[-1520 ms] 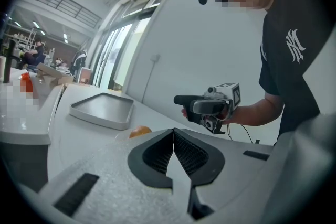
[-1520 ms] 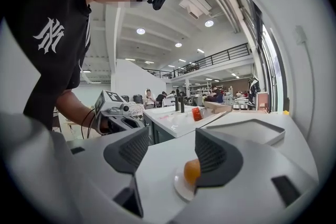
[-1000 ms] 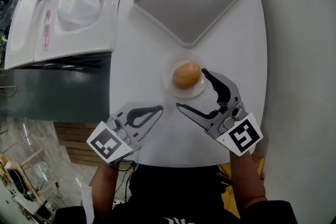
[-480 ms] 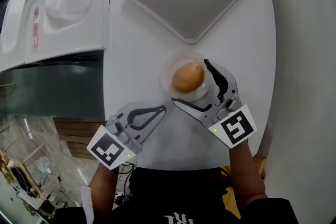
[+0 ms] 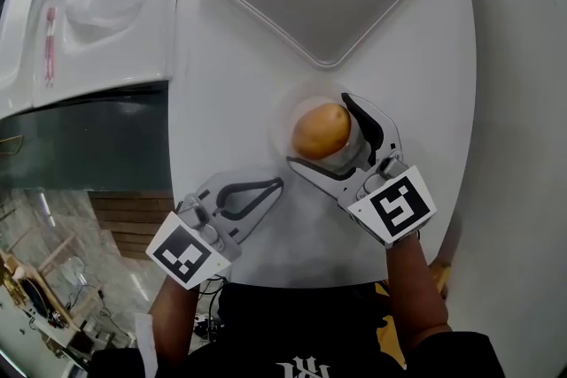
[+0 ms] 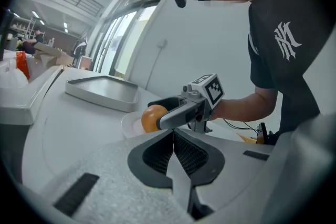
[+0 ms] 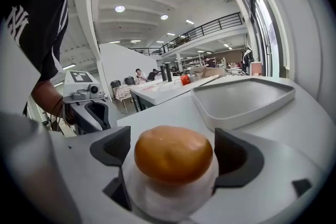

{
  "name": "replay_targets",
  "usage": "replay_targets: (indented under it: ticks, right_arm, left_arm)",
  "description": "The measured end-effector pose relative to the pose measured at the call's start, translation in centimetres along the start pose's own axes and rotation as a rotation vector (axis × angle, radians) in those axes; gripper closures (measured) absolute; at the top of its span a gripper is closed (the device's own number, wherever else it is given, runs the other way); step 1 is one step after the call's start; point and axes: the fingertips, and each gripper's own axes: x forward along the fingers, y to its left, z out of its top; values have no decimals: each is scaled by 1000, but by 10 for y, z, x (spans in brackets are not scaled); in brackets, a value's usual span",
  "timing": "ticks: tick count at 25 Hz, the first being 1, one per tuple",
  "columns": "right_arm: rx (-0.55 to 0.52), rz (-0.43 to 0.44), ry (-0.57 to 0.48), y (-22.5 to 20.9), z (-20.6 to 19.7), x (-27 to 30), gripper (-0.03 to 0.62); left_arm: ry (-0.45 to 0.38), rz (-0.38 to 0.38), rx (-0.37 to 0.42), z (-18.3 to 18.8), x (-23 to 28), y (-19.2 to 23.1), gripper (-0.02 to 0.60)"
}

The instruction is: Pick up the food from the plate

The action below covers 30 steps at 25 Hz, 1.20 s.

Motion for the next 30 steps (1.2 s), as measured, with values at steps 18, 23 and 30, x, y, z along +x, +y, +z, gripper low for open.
replay_targets:
  ticks: [18, 23, 30]
  right_arm:
    - [-129, -24, 105, 1, -14, 11, 146]
    - [-132, -11, 109, 1, -13, 10, 146]
    - [-137, 4, 98, 2, -12, 10, 146]
  left_arm:
    - [-11, -8, -24, -6, 5, 4, 574]
    - [-10, 2, -40, -6, 5, 4, 574]
    - [-9, 5, -35, -7, 3, 5, 574]
